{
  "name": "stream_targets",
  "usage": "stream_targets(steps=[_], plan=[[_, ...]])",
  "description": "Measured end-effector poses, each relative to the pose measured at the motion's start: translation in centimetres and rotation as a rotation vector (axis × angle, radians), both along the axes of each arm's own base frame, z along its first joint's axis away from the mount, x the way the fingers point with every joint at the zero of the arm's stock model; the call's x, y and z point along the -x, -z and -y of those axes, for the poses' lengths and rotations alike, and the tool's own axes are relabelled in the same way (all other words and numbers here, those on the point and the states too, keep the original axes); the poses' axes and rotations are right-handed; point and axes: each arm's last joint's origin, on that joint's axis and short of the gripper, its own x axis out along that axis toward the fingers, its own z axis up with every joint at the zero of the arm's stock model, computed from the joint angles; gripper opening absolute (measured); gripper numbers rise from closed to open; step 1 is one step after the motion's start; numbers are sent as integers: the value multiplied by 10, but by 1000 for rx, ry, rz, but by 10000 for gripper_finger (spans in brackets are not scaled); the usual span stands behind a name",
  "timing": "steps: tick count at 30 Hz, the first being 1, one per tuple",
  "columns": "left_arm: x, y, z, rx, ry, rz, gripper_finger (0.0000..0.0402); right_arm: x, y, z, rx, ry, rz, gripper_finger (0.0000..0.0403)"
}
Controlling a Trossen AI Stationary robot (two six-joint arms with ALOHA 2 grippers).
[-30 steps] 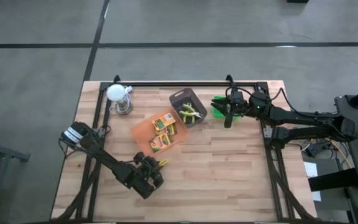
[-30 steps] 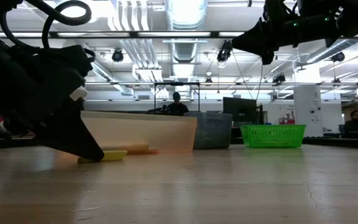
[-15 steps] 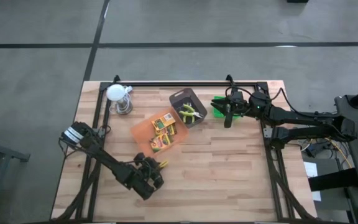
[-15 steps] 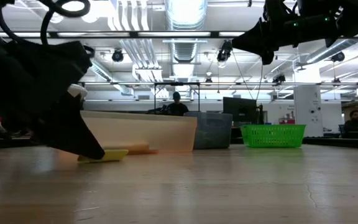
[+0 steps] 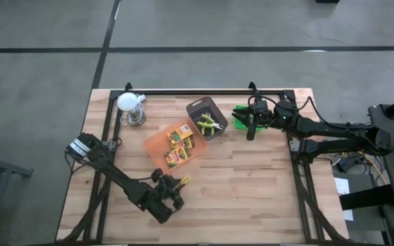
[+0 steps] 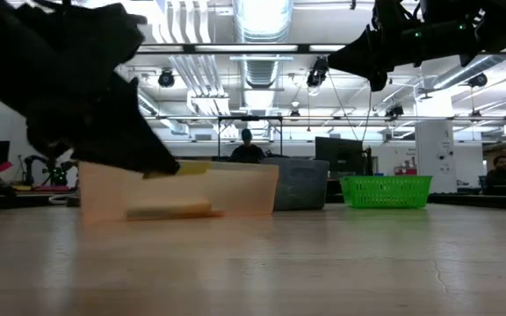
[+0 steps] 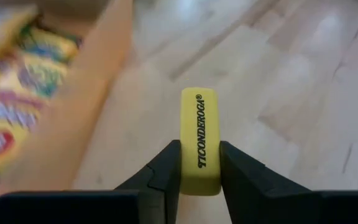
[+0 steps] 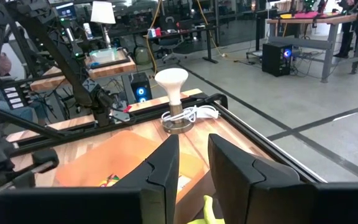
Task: Pick & Place School Supplies
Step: Put the yellow eraser into the green bin
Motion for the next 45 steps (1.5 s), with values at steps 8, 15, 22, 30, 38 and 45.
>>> stream_targets(steps=[8, 15, 22, 30, 38, 45], plan=[[-9, -18, 4, -188, -30, 73, 99, 0, 0, 0, 0, 0, 0, 71], [-12, -27, 3, -286, -124, 162, 99, 0, 0, 0, 0, -1, 0, 71], [-15, -35, 4, -239, -133, 187, 99, 0, 0, 0, 0, 0, 0, 81], [-14, -54, -6, 66, 73, 8, 99, 0, 0, 0, 0, -1, -1, 82], [-15, -116, -37, 225, 245, 10, 99, 0, 0, 0, 0, 0, -1, 69], [-11, -171, -81, 169, 191, -48, 99, 0, 0, 0, -1, 0, -1, 74]])
